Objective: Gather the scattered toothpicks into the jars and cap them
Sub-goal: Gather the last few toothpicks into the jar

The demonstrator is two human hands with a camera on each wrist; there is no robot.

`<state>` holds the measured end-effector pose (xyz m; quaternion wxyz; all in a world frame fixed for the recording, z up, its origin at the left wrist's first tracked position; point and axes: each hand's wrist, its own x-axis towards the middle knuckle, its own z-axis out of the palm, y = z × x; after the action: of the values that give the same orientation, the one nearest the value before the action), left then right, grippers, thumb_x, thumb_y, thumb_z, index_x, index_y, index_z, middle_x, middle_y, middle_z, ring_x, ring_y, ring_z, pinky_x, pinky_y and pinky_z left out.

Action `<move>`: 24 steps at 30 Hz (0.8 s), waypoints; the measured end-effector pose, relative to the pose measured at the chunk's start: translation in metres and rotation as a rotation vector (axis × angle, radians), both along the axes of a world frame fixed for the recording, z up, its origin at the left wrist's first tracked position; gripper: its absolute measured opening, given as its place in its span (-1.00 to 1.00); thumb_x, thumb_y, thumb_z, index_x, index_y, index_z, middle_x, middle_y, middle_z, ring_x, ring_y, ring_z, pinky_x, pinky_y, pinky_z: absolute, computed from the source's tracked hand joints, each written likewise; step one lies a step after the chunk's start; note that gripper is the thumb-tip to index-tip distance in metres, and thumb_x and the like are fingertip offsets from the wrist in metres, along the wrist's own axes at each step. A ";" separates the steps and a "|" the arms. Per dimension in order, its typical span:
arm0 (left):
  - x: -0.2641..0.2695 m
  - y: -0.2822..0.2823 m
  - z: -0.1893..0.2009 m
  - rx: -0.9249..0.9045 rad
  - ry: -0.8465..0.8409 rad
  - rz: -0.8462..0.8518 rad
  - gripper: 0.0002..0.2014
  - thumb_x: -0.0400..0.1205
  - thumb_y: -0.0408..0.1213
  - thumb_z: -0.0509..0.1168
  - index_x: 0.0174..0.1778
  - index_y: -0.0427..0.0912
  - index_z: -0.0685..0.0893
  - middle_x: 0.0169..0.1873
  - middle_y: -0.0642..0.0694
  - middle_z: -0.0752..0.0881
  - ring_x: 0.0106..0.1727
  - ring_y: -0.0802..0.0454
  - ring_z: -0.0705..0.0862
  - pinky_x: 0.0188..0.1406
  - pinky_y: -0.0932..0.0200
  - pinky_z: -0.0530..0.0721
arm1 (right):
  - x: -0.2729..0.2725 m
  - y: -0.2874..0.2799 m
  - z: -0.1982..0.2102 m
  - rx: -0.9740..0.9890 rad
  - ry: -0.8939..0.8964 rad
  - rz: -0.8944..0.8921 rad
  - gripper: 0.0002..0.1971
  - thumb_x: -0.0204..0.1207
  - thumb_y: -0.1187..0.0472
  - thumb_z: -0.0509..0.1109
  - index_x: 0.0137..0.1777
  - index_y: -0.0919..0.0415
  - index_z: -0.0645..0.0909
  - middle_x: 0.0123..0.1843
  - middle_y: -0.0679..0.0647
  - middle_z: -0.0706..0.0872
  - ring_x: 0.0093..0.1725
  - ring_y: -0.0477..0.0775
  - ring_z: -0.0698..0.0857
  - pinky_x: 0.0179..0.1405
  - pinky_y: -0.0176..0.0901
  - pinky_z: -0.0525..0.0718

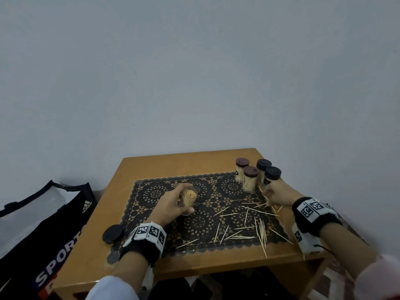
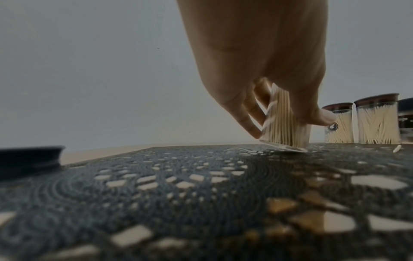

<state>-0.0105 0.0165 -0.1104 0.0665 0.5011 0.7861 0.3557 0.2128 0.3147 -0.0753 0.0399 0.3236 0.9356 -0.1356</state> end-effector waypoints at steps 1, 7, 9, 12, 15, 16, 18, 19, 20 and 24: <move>0.000 0.000 0.000 0.000 0.001 0.000 -0.32 0.40 -0.16 0.62 0.40 0.14 0.48 0.12 0.10 0.71 0.06 0.11 0.71 0.11 0.08 0.69 | 0.000 0.000 -0.002 -0.001 0.010 -0.010 -0.59 0.32 0.26 0.64 0.20 0.18 0.73 0.11 0.04 0.74 0.07 0.00 0.66 0.03 -0.23 0.63; 0.000 0.000 0.000 -0.007 0.005 -0.001 -0.33 0.40 -0.15 0.62 0.37 0.19 0.46 0.13 0.11 0.71 0.06 0.12 0.71 0.12 0.11 0.69 | 0.000 -0.009 -0.005 0.043 0.086 -0.032 -0.72 0.23 0.36 0.67 -0.22 -0.03 0.73 -0.22 -0.11 0.68 -0.08 -0.03 0.71 -0.17 -0.26 0.62; 0.000 0.000 0.000 -0.010 0.002 0.000 -0.33 0.40 -0.17 0.61 0.38 0.17 0.47 0.13 0.14 0.68 0.08 0.12 0.70 0.05 0.32 0.64 | 0.001 -0.014 -0.004 0.048 0.105 -0.050 -0.66 0.24 0.44 0.62 -0.33 -0.04 0.66 -0.27 -0.09 0.66 -0.06 0.04 0.72 -0.13 -0.19 0.64; 0.001 -0.001 0.001 -0.020 0.006 0.009 -0.31 0.40 -0.18 0.61 0.42 0.10 0.48 0.14 0.14 0.66 0.08 0.15 0.68 -0.08 0.55 0.50 | 0.002 -0.020 0.000 0.073 0.081 -0.127 -0.80 0.25 0.39 0.64 -0.23 0.10 0.76 -0.12 0.00 0.71 -0.08 0.03 0.65 -0.15 -0.19 0.56; 0.002 -0.001 0.001 -0.018 0.006 0.004 -0.31 0.40 -0.18 0.61 0.42 0.10 0.47 0.16 0.13 0.67 0.09 0.14 0.68 -0.05 0.50 0.53 | 0.002 -0.020 0.000 0.105 0.052 -0.166 -0.81 0.25 0.29 0.67 -0.14 0.20 0.81 0.00 0.07 0.73 -0.08 0.06 0.64 -0.16 -0.18 0.55; 0.002 -0.001 0.002 -0.018 0.003 0.005 -0.31 0.40 -0.18 0.61 0.42 0.09 0.47 0.15 0.13 0.67 0.10 0.14 0.68 -0.03 0.47 0.54 | 0.001 -0.020 -0.001 0.112 0.051 -0.177 -0.80 0.25 0.28 0.68 -0.12 0.23 0.80 0.01 0.09 0.75 -0.06 0.08 0.67 -0.14 -0.15 0.60; 0.002 -0.001 0.002 -0.020 -0.001 0.008 -0.31 0.40 -0.18 0.62 0.43 0.08 0.48 0.15 0.13 0.67 0.11 0.13 0.68 0.01 0.42 0.57 | -0.001 -0.022 -0.002 0.142 0.065 -0.199 -0.76 0.27 0.29 0.66 -0.08 0.28 0.76 0.00 0.15 0.76 -0.01 0.14 0.72 -0.08 -0.09 0.67; 0.003 -0.001 0.002 -0.021 -0.002 0.009 -0.31 0.40 -0.18 0.62 0.43 0.07 0.48 0.15 0.12 0.67 0.11 0.13 0.68 0.01 0.40 0.57 | -0.002 -0.023 -0.003 0.156 0.077 -0.210 -0.73 0.27 0.31 0.65 -0.04 0.30 0.73 0.01 0.17 0.76 0.00 0.17 0.73 -0.05 -0.06 0.69; 0.003 -0.001 0.002 -0.022 -0.003 0.010 -0.31 0.40 -0.19 0.62 0.43 0.07 0.48 0.14 0.12 0.67 0.10 0.12 0.68 0.00 0.41 0.57 | -0.004 -0.024 -0.003 0.163 0.087 -0.224 -0.68 0.26 0.33 0.64 0.01 0.29 0.69 0.02 0.18 0.76 0.01 0.19 0.73 -0.02 -0.02 0.72; 0.004 -0.001 0.002 -0.024 -0.007 0.011 -0.32 0.40 -0.19 0.62 0.41 0.10 0.48 0.10 0.15 0.67 0.06 0.15 0.68 -0.11 0.53 0.51 | -0.007 -0.029 0.000 0.198 0.013 -0.239 -0.72 0.34 0.34 0.59 0.03 0.29 0.66 0.04 0.17 0.72 0.06 0.21 0.73 0.02 0.00 0.72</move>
<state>-0.0069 0.0153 -0.1083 0.0733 0.4945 0.7929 0.3485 0.2054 0.2859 -0.0749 -0.0146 0.4342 0.8994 -0.0488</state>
